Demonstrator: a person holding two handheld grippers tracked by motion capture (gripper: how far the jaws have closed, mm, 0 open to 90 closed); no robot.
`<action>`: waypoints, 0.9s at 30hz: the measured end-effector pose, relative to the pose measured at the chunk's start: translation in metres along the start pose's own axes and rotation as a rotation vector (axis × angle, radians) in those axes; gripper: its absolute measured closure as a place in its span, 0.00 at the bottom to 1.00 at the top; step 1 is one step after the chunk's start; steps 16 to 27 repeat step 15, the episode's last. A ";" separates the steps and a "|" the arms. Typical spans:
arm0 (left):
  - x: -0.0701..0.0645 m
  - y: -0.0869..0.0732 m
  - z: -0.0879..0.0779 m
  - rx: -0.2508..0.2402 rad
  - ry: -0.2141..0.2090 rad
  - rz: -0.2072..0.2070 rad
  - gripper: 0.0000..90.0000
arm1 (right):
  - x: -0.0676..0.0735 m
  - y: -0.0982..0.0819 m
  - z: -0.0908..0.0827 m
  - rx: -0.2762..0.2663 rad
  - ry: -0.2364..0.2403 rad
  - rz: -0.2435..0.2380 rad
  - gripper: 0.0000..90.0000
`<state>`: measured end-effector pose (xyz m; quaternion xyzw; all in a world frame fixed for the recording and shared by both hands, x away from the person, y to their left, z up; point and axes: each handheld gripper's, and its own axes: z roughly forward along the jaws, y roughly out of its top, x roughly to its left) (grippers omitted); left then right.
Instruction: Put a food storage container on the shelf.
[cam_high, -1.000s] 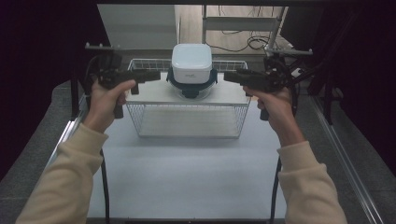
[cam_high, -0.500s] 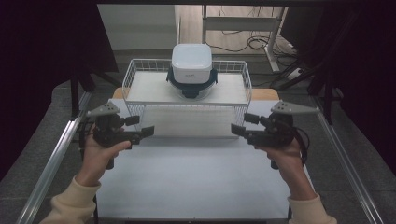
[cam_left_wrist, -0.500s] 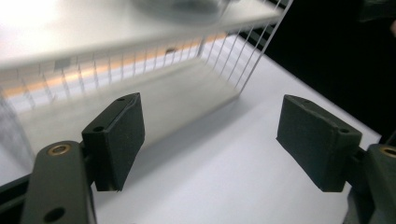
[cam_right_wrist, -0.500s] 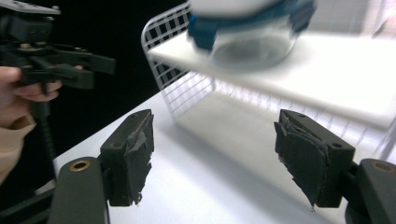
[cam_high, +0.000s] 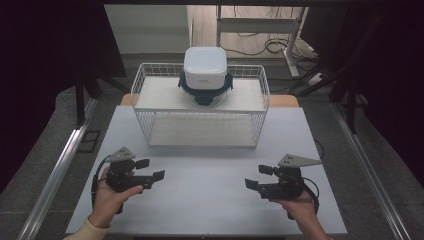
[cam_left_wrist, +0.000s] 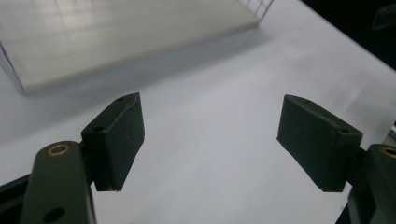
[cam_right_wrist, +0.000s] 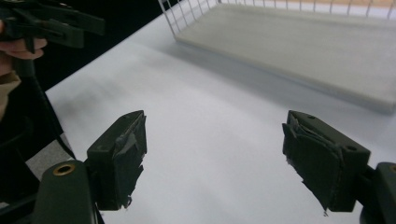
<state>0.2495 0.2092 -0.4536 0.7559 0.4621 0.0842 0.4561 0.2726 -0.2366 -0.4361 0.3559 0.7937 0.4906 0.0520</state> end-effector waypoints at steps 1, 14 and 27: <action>0.000 -0.002 0.001 0.004 -0.001 -0.002 0.25 | -0.001 -0.002 0.001 0.008 0.002 0.009 0.24; 0.001 -0.008 0.003 0.010 0.005 -0.015 0.25 | 0.001 -0.007 0.003 0.005 -0.040 -0.020 0.22; 0.001 -0.009 0.004 0.009 0.010 -0.019 0.25 | 0.000 -0.007 0.003 0.005 -0.036 -0.016 0.22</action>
